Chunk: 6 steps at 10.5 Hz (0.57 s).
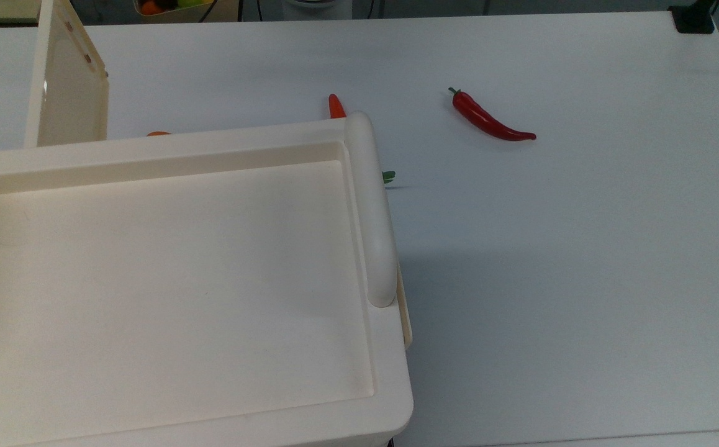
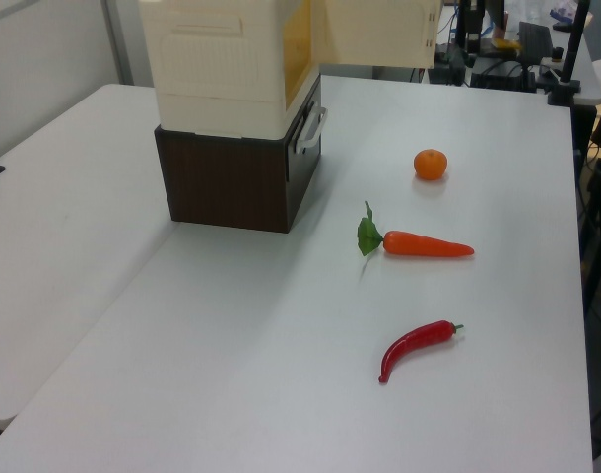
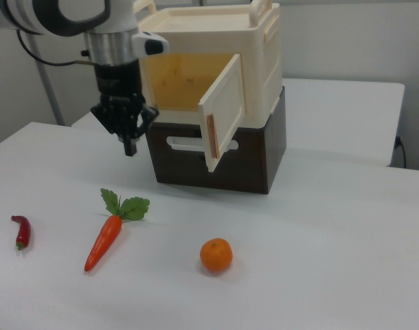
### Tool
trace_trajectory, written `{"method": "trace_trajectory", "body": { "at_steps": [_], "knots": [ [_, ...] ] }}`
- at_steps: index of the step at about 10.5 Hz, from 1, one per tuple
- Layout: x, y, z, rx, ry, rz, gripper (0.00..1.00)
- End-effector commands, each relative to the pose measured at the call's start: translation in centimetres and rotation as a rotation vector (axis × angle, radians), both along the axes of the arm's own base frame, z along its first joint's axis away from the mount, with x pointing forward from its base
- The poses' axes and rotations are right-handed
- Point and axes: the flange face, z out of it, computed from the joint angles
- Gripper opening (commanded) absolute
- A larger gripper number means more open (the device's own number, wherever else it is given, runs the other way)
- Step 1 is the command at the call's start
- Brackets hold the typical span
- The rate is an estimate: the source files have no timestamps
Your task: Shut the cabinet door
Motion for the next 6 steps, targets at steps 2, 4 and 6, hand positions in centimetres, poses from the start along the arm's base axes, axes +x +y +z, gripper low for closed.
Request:
{"method": "trace_trajectory", "body": {
  "at_steps": [2,4,6],
  "knots": [
    [-1.7,-7.7,1.0,0.0,-0.043,0.23,0.0],
    [-1.6,-9.7,1.1,-0.024,-0.077,0.357,0.0],
    [-0.1,-11.0,1.5,-0.086,-0.178,0.418,0.0]
  ]
}}
